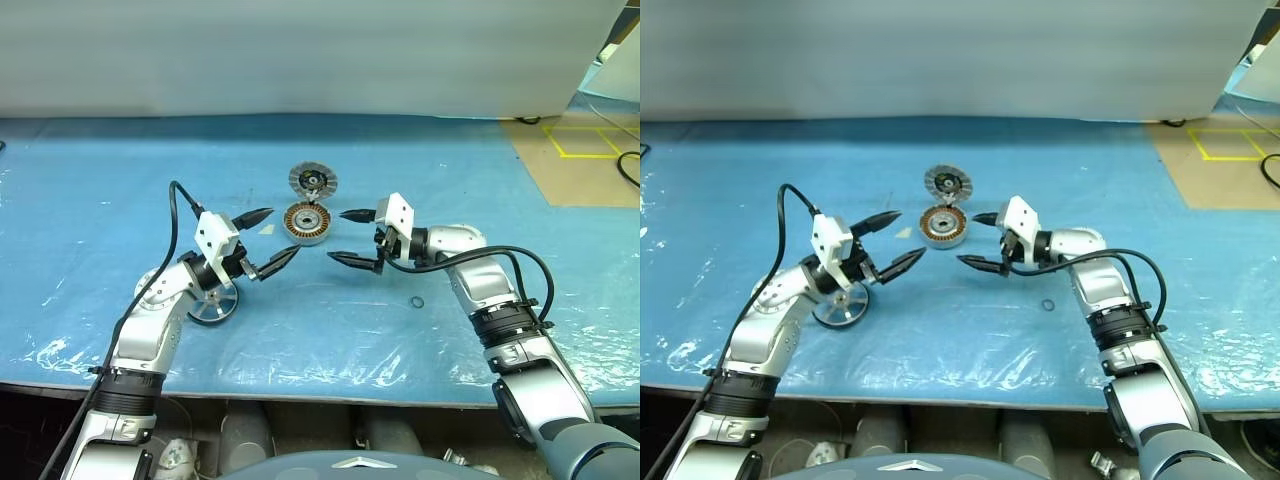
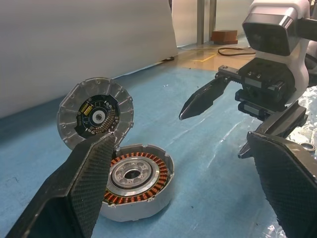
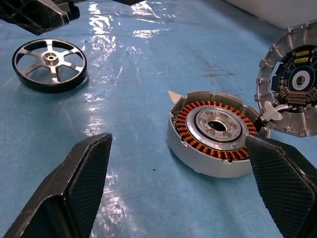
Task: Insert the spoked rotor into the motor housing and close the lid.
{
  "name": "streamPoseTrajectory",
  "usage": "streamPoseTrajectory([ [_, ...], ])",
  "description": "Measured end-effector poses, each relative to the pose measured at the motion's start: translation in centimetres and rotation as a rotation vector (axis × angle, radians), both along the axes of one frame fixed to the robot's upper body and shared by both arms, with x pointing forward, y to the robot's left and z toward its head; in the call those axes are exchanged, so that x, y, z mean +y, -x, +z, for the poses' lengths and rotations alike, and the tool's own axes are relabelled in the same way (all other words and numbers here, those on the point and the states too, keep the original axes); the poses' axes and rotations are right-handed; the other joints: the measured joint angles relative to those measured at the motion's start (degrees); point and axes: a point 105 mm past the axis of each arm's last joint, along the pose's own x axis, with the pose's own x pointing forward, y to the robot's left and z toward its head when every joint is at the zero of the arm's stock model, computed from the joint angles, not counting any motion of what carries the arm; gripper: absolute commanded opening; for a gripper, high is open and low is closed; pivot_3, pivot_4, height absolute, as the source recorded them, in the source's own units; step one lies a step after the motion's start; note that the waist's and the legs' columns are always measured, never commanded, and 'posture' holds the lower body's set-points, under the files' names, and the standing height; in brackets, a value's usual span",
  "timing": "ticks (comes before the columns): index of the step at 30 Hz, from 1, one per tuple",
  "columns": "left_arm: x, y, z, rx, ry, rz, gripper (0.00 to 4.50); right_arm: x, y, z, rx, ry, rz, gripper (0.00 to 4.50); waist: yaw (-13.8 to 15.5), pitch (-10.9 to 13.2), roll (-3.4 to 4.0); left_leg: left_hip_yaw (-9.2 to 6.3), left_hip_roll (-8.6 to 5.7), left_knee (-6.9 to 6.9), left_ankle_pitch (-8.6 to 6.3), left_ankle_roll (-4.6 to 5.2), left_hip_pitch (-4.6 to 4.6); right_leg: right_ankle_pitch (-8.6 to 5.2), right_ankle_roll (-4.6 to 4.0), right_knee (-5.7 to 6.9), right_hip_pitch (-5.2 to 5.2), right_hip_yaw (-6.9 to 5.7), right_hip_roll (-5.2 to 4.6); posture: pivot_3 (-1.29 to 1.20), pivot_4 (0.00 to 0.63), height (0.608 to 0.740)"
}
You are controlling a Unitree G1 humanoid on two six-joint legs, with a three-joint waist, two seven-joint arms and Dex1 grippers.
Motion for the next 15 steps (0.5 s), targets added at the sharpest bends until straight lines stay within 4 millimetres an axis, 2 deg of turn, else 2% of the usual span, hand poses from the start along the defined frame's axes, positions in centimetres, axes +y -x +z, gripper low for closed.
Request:
streamPoseTrajectory([
  [15,0.05,0.05,-0.17,0.002,0.002,0.002,4.49,0.03,-0.1,0.22,-0.001,0.007,0.017,4.5,0.0,0.0,0.0,0.0,0.0,0.01,0.0,0.0,0.0,0.0,0.0,0.01,0.0,0.0,0.0,0.0,0.15,0.74],
])
